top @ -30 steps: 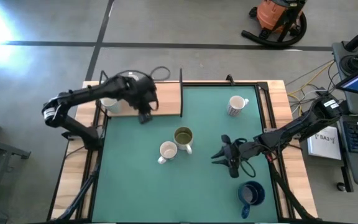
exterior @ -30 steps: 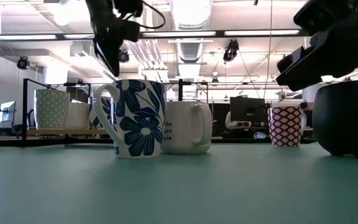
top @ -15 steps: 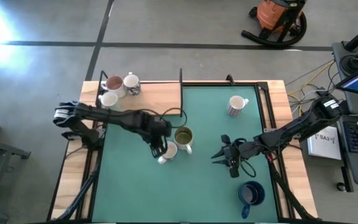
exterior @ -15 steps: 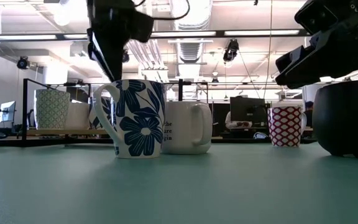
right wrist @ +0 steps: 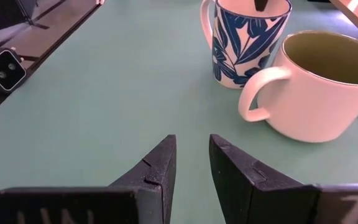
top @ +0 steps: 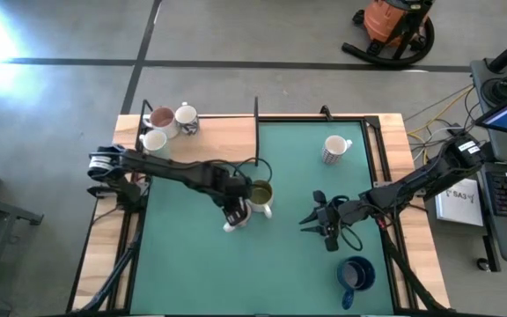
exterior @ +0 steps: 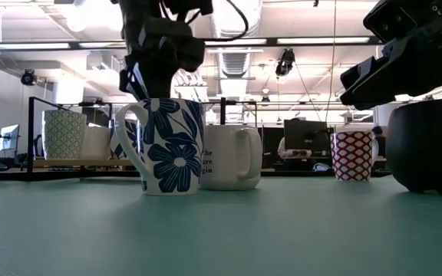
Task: Place coffee mugs
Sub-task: Put the blue patterned mug on the shelf
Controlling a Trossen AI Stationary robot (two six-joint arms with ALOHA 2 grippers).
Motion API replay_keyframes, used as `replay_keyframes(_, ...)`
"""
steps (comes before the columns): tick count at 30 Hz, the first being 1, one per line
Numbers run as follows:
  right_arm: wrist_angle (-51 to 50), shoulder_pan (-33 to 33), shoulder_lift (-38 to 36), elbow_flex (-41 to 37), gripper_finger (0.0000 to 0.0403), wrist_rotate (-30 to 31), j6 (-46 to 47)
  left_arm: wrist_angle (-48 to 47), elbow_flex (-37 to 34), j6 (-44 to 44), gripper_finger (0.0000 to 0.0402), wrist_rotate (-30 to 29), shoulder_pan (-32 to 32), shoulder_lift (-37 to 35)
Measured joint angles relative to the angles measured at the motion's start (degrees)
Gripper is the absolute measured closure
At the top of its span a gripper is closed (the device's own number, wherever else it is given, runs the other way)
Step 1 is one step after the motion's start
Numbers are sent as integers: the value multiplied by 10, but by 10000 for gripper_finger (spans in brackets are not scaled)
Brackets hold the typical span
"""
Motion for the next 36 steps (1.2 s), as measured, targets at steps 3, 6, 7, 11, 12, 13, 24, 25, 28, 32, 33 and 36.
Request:
replay_keyframes(3,0,0,0,0,316,0,-4,17,1,14,319,0,0,9)
replay_keyframes(6,0,0,0,0,316,0,-7,13,1,27,346,-1,0,19)
replay_keyframes(7,1,0,0,0,316,0,-7,14,1,32,356,-1,0,23)
replay_keyframes(11,1,0,0,0,316,0,-7,17,2,48,391,-3,1,26)
replay_keyframes(12,2,0,0,0,316,0,-7,17,2,50,392,-3,1,25)
replay_keyframes(13,2,0,0,0,316,0,-8,18,2,53,391,-3,1,24)
replay_keyframes(24,2,0,0,0,316,0,-9,-89,1,55,389,-21,29,-17)
replay_keyframes(25,2,0,0,0,316,0,-8,-103,1,58,389,-21,36,-23)
replay_keyframes(28,2,0,0,0,316,0,-8,-132,1,69,389,-36,56,-43)
replay_keyframes(32,2,0,0,0,316,0,-9,-159,1,89,389,-45,95,-83)
replay_keyframes(33,2,0,0,0,316,0,-9,-165,1,94,389,-46,108,-94)
replay_keyframes(36,2,0,0,0,316,0,-8,-173,-3,110,389,-46,151,-125)
